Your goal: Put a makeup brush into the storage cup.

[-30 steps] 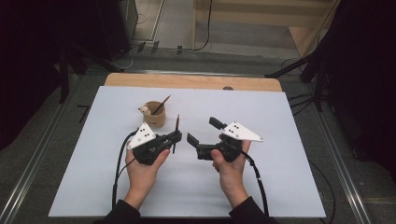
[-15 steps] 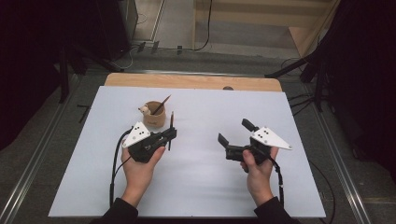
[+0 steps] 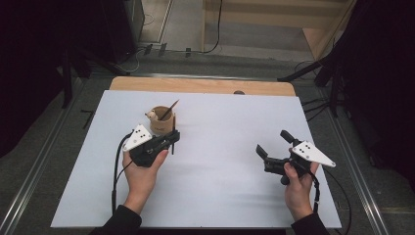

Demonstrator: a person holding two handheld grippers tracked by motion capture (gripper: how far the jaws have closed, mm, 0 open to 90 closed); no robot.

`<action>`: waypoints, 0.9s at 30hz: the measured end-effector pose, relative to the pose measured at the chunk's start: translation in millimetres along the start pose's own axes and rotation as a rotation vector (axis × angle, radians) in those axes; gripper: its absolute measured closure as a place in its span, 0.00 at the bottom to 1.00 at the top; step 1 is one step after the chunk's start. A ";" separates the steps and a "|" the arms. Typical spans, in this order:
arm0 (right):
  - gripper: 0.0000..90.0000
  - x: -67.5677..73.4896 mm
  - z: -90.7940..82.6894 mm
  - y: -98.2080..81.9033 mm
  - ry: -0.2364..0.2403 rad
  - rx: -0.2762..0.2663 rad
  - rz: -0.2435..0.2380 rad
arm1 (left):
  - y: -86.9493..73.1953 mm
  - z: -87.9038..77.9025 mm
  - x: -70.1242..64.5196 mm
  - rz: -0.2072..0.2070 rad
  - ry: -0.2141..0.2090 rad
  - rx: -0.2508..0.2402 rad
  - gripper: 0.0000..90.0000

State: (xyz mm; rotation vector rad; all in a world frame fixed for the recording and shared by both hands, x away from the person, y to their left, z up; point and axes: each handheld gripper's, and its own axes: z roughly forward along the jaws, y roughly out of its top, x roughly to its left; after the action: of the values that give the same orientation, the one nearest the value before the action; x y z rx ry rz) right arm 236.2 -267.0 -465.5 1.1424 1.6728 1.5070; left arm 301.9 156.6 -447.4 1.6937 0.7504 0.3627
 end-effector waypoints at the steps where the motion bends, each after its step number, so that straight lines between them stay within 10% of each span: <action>1: 0.00 -2.7 -1.9 -1.8 -0.003 -0.001 0.000 | 0.7 -0.8 1.7 -0.002 0.000 -0.001 0.94; 27: 0.01 -38.2 -40.2 -28.7 0.034 0.049 -0.024 | 19.2 -10.9 29.2 -0.017 0.074 -0.043 0.94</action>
State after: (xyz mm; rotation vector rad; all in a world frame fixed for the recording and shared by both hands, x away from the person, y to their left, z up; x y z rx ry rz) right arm 212.3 -318.8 -490.9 1.1245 1.7487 1.4857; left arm 322.5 181.7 -430.7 1.6397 0.8053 0.4293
